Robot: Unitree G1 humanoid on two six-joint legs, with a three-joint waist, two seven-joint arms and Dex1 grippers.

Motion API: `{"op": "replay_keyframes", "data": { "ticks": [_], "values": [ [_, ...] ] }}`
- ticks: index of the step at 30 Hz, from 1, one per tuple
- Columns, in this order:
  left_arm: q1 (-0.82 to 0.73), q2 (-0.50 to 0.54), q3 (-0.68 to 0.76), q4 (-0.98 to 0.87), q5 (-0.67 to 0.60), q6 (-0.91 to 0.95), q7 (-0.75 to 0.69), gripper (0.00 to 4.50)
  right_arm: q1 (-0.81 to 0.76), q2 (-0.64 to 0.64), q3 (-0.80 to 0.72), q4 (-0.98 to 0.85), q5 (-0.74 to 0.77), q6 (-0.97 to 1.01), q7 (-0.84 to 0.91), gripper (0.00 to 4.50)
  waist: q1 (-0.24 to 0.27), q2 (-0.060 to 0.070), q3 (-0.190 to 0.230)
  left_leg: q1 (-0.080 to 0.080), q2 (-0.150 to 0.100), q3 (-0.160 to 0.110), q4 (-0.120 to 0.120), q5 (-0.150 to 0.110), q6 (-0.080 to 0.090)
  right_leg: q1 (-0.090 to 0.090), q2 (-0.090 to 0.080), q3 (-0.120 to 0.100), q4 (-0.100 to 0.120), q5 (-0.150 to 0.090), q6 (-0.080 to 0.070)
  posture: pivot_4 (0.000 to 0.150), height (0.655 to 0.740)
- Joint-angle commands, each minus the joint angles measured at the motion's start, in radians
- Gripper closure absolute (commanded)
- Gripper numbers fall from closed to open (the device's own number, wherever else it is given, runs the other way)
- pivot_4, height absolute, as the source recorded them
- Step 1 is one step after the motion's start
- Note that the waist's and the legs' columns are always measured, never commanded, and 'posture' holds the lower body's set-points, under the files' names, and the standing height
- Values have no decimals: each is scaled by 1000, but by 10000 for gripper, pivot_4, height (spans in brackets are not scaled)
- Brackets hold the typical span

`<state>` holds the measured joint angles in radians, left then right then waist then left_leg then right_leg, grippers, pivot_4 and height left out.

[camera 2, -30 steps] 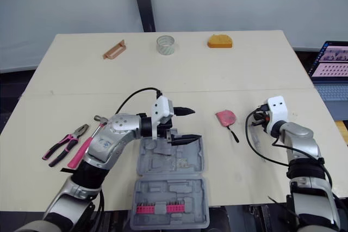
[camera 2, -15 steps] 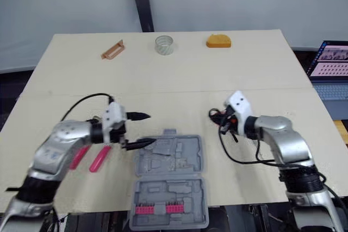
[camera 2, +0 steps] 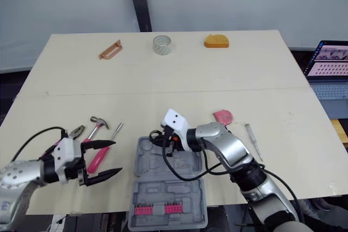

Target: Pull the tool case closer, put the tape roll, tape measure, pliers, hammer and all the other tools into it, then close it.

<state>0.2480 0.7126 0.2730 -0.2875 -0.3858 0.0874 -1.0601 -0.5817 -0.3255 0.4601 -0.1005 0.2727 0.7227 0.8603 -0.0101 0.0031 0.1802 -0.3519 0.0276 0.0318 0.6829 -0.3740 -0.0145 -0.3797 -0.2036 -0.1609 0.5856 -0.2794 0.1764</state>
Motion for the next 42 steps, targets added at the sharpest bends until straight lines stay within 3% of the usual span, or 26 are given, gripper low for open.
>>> {"op": "replay_keyframes", "data": {
  "ticks": [1,17,42],
  "values": [
    [30,-25,29,8,3,-75,18,0,-26,35,33,-1,-16,-28,11,44162,0,0,0,0,0,0,0,0,0,0,0,0,0,0,0,1500,7400],
    [29,-24,16,23,-2,-73,84,0,-52,166,85,151,-123,-86,-8,44162,-21,0,0,0,2,2,-1,0,-1,-3,1,1,2,0,-1,1500,7400],
    [18,8,19,-22,-9,30,123,0,-29,211,81,220,-175,-117,-13,44162,-21,0,0,0,2,3,-1,-1,-1,-5,2,2,3,0,-1,1500,7400]
  ]
}}
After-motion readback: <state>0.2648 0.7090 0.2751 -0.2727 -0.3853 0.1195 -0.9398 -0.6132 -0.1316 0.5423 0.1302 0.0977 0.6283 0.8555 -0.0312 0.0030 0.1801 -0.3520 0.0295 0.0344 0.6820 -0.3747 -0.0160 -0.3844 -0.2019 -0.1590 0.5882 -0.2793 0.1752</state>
